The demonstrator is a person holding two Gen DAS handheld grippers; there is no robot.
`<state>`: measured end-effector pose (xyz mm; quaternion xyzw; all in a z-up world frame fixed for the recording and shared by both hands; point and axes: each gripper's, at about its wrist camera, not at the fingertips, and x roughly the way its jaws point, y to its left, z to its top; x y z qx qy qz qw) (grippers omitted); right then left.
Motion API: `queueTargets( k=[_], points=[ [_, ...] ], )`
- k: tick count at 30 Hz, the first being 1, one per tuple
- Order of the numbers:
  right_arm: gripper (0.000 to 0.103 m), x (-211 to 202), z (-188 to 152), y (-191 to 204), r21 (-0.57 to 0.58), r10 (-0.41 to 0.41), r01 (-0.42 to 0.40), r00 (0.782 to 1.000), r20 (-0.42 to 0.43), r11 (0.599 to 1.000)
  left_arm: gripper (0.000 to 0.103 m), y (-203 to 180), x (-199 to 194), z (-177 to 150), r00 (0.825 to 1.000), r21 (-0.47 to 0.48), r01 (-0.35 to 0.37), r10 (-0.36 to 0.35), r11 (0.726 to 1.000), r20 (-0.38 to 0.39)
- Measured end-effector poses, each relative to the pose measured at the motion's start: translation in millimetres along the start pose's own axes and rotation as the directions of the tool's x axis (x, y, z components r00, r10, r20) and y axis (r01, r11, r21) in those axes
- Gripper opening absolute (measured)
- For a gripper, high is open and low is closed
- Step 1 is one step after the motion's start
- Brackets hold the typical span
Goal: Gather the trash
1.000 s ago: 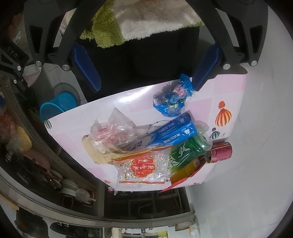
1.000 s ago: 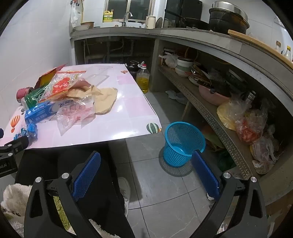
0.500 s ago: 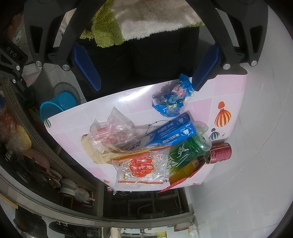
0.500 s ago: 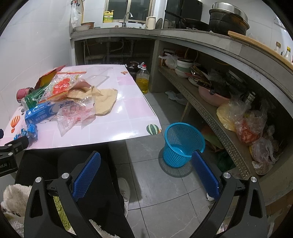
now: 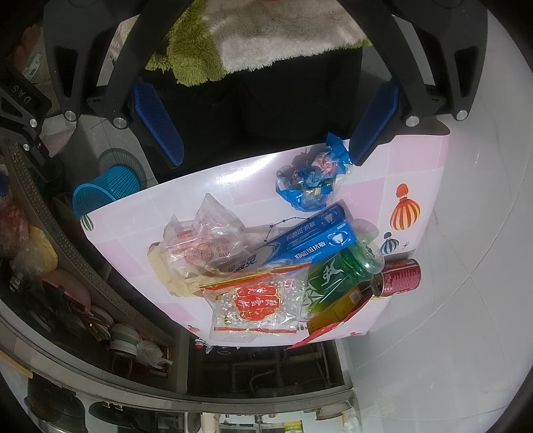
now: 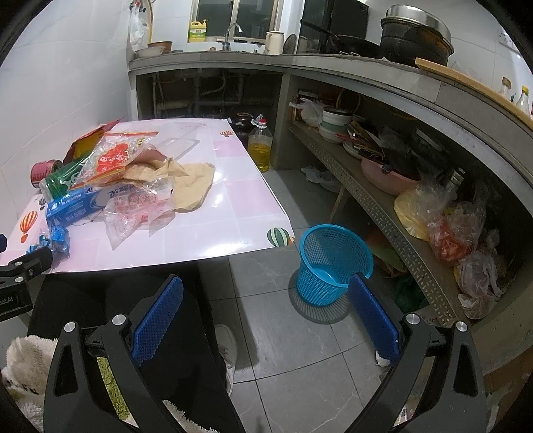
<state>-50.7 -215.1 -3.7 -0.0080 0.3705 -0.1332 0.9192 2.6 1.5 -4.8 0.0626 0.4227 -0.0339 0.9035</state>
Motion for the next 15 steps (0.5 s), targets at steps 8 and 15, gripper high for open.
queueTargets(
  k=[8,15],
  points=[
    [0.097,-0.8,0.9,0.0,0.000,0.000,0.000,1.000,0.000,1.000,0.095,0.8,0.8,-0.4,1.000,-0.001,0.001,-0.001,1.000,-0.001],
    [0.097,-0.6,0.0,0.7,0.000,0.000,0.000,1.000,0.001,1.000,0.095,1.0,0.9,-0.6,1.000,-0.001,0.002,-0.002,1.000,-0.002]
  ],
)
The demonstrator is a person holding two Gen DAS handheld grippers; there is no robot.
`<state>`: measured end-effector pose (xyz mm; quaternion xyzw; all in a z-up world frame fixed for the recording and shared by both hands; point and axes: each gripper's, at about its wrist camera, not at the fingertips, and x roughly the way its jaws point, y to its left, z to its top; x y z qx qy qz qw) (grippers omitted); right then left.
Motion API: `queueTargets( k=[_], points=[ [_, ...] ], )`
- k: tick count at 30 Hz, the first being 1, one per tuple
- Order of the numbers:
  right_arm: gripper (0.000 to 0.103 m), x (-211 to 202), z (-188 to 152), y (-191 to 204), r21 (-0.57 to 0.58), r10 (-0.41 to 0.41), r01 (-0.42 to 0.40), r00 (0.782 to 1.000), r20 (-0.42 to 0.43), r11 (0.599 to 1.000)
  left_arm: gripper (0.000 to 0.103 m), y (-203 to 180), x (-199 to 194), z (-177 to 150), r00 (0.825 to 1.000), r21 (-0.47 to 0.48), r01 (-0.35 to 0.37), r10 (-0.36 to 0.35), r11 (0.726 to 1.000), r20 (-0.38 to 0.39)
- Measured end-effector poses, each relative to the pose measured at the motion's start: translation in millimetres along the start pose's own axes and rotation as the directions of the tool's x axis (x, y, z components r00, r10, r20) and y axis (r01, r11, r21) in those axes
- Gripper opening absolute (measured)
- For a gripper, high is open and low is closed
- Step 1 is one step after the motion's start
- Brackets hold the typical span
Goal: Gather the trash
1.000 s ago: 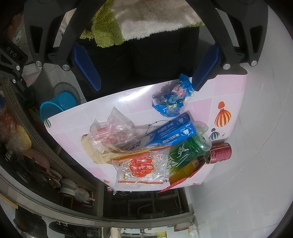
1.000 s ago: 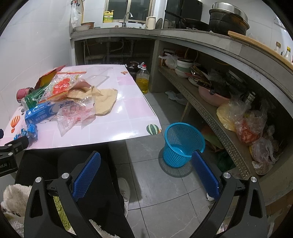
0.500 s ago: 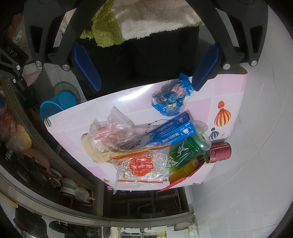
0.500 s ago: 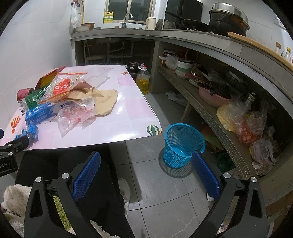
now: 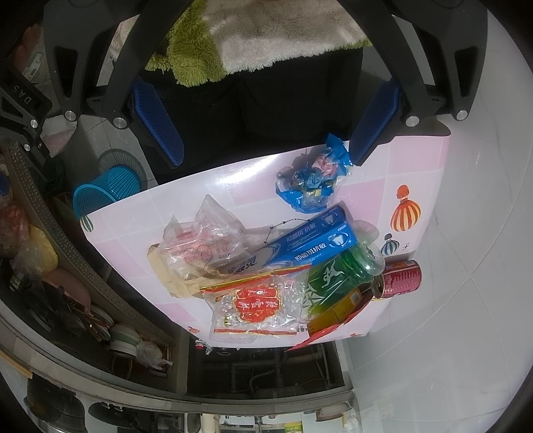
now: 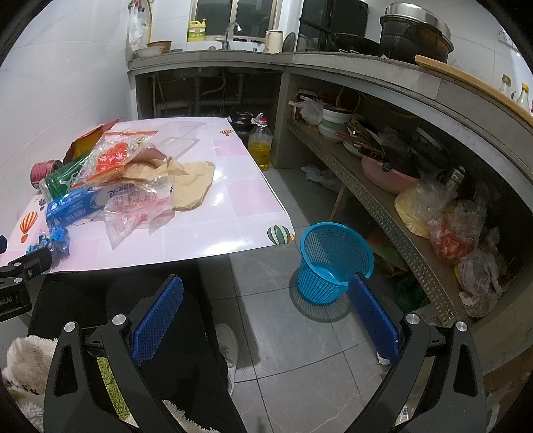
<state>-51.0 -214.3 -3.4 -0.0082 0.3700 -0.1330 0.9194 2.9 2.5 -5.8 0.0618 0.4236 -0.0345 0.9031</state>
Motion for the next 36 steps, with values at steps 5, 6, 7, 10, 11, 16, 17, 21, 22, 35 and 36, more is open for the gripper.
queueTargets(
  k=[5,6,7,10,11,16,17,21,22,35,36],
  points=[
    [0.097,0.6,0.0,-0.1,0.002,0.000,0.000,1.000,-0.002,1.000,0.095,1.4,-0.8,0.0,1.000,-0.003,0.002,-0.002,1.000,-0.002],
    [0.097,0.5,0.2,0.0,0.001,-0.001,0.001,1.000,-0.001,1.000,0.095,1.7,-0.4,-0.4,1.000,-0.003,0.002,-0.002,1.000,-0.003],
    [0.097,0.7,-0.1,-0.3,0.001,0.000,0.000,1.000,-0.001,1.000,0.095,2.0,-0.1,-0.8,1.000,-0.004,0.001,-0.002,1.000,-0.005],
    [0.097,0.4,1.8,-0.3,0.005,-0.002,0.002,1.000,-0.003,1.000,0.095,2.4,0.8,-2.6,1.000,-0.006,0.001,-0.001,1.000,-0.007],
    [0.097,0.4,1.5,-0.5,0.005,-0.001,0.001,1.000,-0.003,1.000,0.095,2.3,1.1,-2.7,1.000,-0.006,0.000,0.000,1.000,-0.007],
    [0.097,2.5,-3.2,-0.4,0.007,0.001,-0.001,1.000,-0.003,1.000,0.095,2.7,1.6,-2.7,1.000,-0.006,0.002,-0.002,1.000,-0.009],
    [0.097,2.5,-3.1,-0.4,0.007,0.001,-0.001,1.000,-0.004,1.000,0.095,2.8,2.0,-2.8,1.000,-0.007,0.003,-0.003,1.000,-0.009],
    [0.097,2.2,-2.9,-0.7,0.007,0.001,-0.001,1.000,-0.004,1.000,0.095,2.9,4.0,-4.0,1.000,-0.009,0.006,-0.006,1.000,-0.012],
    [0.097,3.2,-3.4,-0.6,0.008,0.001,-0.001,1.000,-0.004,1.000,0.095,2.8,3.9,-3.8,1.000,-0.009,0.005,-0.006,1.000,-0.012],
    [0.097,10.9,8.5,3.5,0.008,0.050,-0.050,0.999,-0.020,0.999,0.095,12.1,9.6,-8.5,0.998,-0.038,0.056,-0.057,0.998,-0.029],
    [0.097,12.5,11.4,4.4,0.011,0.064,-0.063,0.998,-0.027,0.998,0.095,15.9,10.1,-8.8,0.997,-0.042,0.066,-0.067,0.997,-0.029]
  ],
)
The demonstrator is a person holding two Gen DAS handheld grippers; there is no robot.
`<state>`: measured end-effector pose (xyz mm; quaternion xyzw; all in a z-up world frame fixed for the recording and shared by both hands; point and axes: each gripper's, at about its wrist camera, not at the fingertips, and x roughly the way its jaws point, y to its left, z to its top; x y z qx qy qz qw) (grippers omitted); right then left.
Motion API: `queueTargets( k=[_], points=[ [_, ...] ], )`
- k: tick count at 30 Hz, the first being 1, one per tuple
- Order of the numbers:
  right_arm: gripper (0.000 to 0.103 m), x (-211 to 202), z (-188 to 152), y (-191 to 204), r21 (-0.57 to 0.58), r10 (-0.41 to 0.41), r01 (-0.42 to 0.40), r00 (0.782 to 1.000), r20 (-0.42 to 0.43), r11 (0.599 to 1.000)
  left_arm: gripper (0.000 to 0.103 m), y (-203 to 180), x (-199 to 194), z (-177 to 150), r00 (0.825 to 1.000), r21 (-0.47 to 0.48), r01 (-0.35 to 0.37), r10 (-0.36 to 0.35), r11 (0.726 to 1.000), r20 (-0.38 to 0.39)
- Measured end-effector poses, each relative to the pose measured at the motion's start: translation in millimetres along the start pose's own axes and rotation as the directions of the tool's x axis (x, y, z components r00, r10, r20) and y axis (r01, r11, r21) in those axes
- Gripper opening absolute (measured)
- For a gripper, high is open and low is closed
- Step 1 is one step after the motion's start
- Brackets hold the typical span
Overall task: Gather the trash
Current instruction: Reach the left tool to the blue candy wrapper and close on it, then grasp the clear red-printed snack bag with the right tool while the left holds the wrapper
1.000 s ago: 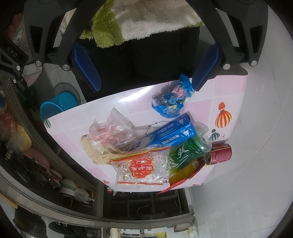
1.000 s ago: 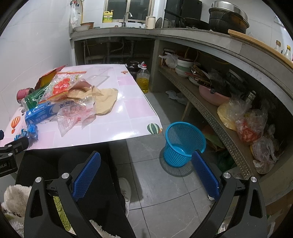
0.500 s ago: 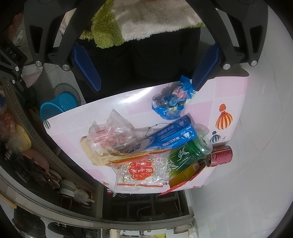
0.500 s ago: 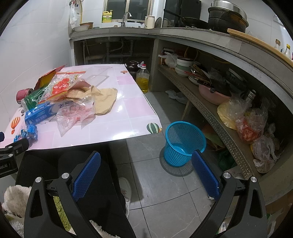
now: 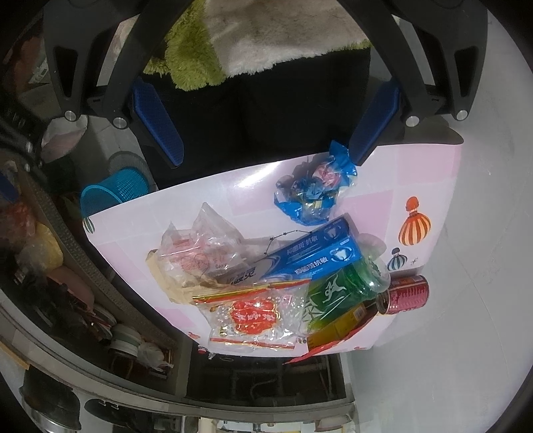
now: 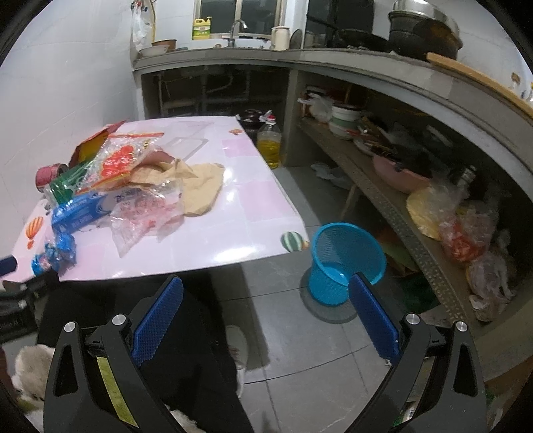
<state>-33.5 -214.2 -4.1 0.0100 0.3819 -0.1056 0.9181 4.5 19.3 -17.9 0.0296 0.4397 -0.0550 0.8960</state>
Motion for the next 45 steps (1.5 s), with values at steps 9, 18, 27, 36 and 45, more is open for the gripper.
queueTargets(
  k=[9,18,27,36,45],
  points=[
    [0.097,15.5,19.1,13.5,0.007,0.076,-0.076,0.997,-0.026,0.997,0.095,57.6,-5.2,6.0,0.984,-0.089,0.166,-0.159,0.982,0.083],
    [0.097,39.8,24.0,28.4,-0.005,0.176,-0.177,0.982,-0.063,0.984,0.095,86.6,15.0,14.3,0.965,-0.043,0.260,-0.258,0.965,0.057],
    [0.097,61.4,28.5,45.8,-0.011,0.260,-0.262,0.961,-0.089,0.965,0.095,83.8,53.5,22.9,0.971,0.018,0.240,-0.240,0.970,-0.009],
    [0.097,74.2,44.0,47.3,0.044,0.345,-0.342,0.931,-0.121,0.939,0.064,67.6,76.4,22.6,0.976,0.135,0.216,-0.209,0.967,-0.061],
    [0.095,87.9,77.2,55.4,0.135,0.491,-0.476,0.865,-0.106,0.869,0.044,65.3,84.2,18.1,0.967,0.138,0.251,-0.242,0.958,-0.079]
  ],
)
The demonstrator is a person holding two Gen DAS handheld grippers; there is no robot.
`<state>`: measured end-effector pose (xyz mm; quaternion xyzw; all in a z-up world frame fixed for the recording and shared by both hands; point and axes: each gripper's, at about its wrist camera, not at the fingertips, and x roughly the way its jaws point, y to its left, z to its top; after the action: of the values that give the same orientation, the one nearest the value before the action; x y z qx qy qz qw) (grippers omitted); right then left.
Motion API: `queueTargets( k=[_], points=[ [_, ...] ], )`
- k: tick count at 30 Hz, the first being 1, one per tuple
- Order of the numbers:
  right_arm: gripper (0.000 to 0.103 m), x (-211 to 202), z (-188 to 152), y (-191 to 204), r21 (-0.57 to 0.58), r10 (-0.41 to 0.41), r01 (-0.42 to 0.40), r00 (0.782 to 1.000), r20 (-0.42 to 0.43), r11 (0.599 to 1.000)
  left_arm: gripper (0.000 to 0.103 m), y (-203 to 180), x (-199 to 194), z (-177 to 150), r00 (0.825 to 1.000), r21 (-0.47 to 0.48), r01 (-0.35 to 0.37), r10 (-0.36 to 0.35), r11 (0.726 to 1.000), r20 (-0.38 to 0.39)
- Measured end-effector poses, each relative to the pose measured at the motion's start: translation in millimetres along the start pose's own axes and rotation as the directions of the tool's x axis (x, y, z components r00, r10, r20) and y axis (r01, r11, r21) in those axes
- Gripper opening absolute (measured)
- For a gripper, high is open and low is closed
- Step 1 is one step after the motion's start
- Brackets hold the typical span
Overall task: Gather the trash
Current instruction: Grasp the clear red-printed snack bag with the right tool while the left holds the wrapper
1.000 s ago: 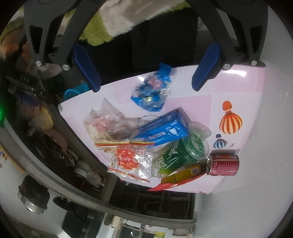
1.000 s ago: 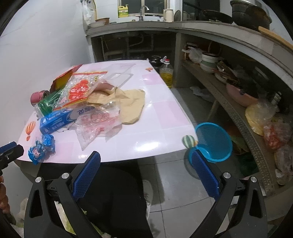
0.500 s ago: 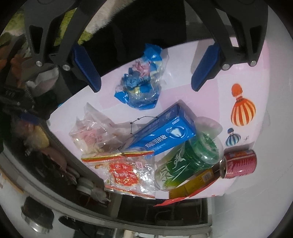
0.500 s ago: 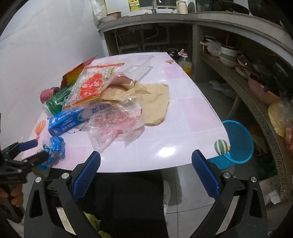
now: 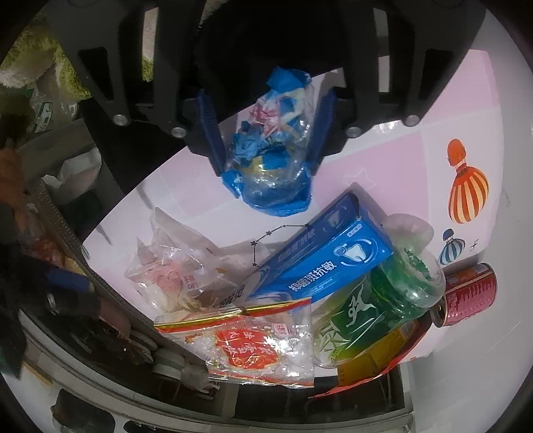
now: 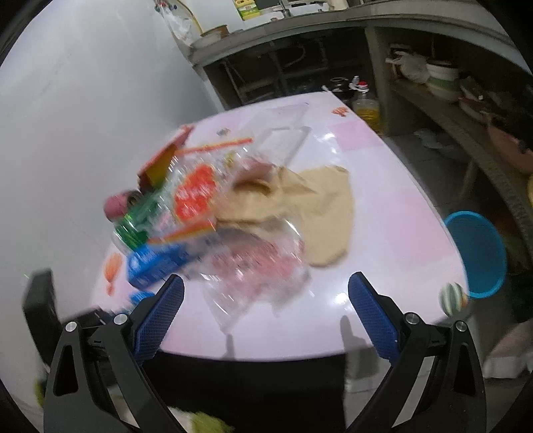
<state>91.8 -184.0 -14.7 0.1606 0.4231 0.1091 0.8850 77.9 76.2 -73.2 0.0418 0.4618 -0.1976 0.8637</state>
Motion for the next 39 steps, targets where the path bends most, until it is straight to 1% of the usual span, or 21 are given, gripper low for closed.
queueTargets(
  k=[3,6,9,10,11,15,19,21,22,24,26,27,28,30,31,33,36,39],
  points=[
    [0.091,7.0,17.7,1.1,0.040,0.075,-0.075,0.997,0.009,0.996,0.038,3.0,-0.2,-0.7,1.000,-0.013,0.018,-0.018,1.000,0.002],
    [0.086,15.5,35.7,2.1,0.079,0.143,-0.144,0.990,0.020,0.986,0.035,3.2,-0.5,-0.6,1.000,-0.020,0.017,-0.017,1.000,0.007],
    [0.080,32.5,51.2,3.3,0.114,0.201,-0.199,0.980,-0.002,0.973,0.032,4.7,-1.8,-1.5,1.000,-0.028,0.014,-0.014,1.000,0.012],
    [0.079,36.5,54.6,3.9,0.123,0.214,-0.211,0.977,-0.007,0.970,0.032,4.8,-2.4,-2.0,1.000,-0.029,0.015,-0.015,0.999,0.013],
    [0.075,42.7,58.1,3.9,0.138,0.225,-0.220,0.974,-0.020,0.966,0.031,5.2,-2.7,-2.3,1.000,-0.033,0.015,-0.014,0.999,0.014],
    [0.068,68.1,69.2,2.5,0.189,0.241,-0.223,0.968,-0.076,0.956,0.030,6.9,-2.2,-1.7,1.000,-0.038,0.015,-0.014,0.999,0.013],
    [0.063,86.6,70.5,2.2,0.212,0.255,-0.226,0.960,-0.118,0.951,0.030,6.6,-1.9,-2.7,1.000,-0.039,0.013,-0.012,0.999,0.012],
    [0.057,93.7,70.2,1.3,0.222,0.257,-0.224,0.957,-0.134,0.949,0.029,5.5,-2.6,-2.5,1.000,-0.038,0.012,-0.011,0.999,0.011],
    [0.055,96.8,70.1,1.3,0.226,0.261,-0.225,0.955,-0.142,0.948,0.029,5.7,-2.6,-2.2,1.000,-0.038,0.011,-0.011,0.999,0.011],
    [0.048,100.3,68.9,-0.8,0.231,0.260,-0.221,0.953,-0.155,0.948,0.029,6.0,-2.4,-2.2,1.000,-0.040,0.012,-0.011,0.999,0.011],
    [0.043,103.8,68.1,-2.2,0.234,0.263,-0.221,0.951,-0.164,0.947,0.029,5.5,-2.6,-2.1,1.000,-0.040,0.011,-0.011,0.999,0.011],
    [0.038,105.2,67.8,-2.3,0.236,0.265,-0.222,0.950,-0.168,0.946,0.029,5.5,-2.4,-2.0,1.000,-0.039,0.011,-0.011,0.999,0.010],
    [0.035,106.0,67.8,-2.5,0.238,0.268,-0.224,0.948,-0.172,0.945,0.029,5.5,-2.5,-2.2,1.000,-0.038,0.011,-0.011,0.999,0.010],
    [0.025,108.7,67.6,-5.3,0.247,0.279,-0.232,0.944,-0.176,0.941,0.029,5.4,-2.8,-2.1,1.000,-0.037,0.010,-0.009,0.999,0.010],
    [0.022,109.2,67.7,-5.2,0.249,0.284,-0.236,0.942,-0.177,0.939,0.029,5.6,-3.0,-1.9,1.000,-0.037,0.009,-0.009,0.999,0.010],
    [0.011,108.0,69.1,-5.8,0.258,0.294,-0.244,0.940,-0.175,0.935,0.029,5.2,-3.1,-1.9,1.000,-0.038,0.009,-0.008,0.999,0.011],
    [0.007,104.2,69.6,-7.0,0.269,0.317,-0.269,0.935,-0.157,0.925,0.029,5.5,-4.6,-1.6,1.000,-0.042,0.009,-0.009,0.999,0.014],
    [0.005,101.1,69.4,-8.8,0.283,0.339,-0.293,0.932,-0.130,0.913,0.029,5.4,-5.6,-2.4,1.000,-0.046,0.008,-0.007,0.999,0.015]
  ],
)
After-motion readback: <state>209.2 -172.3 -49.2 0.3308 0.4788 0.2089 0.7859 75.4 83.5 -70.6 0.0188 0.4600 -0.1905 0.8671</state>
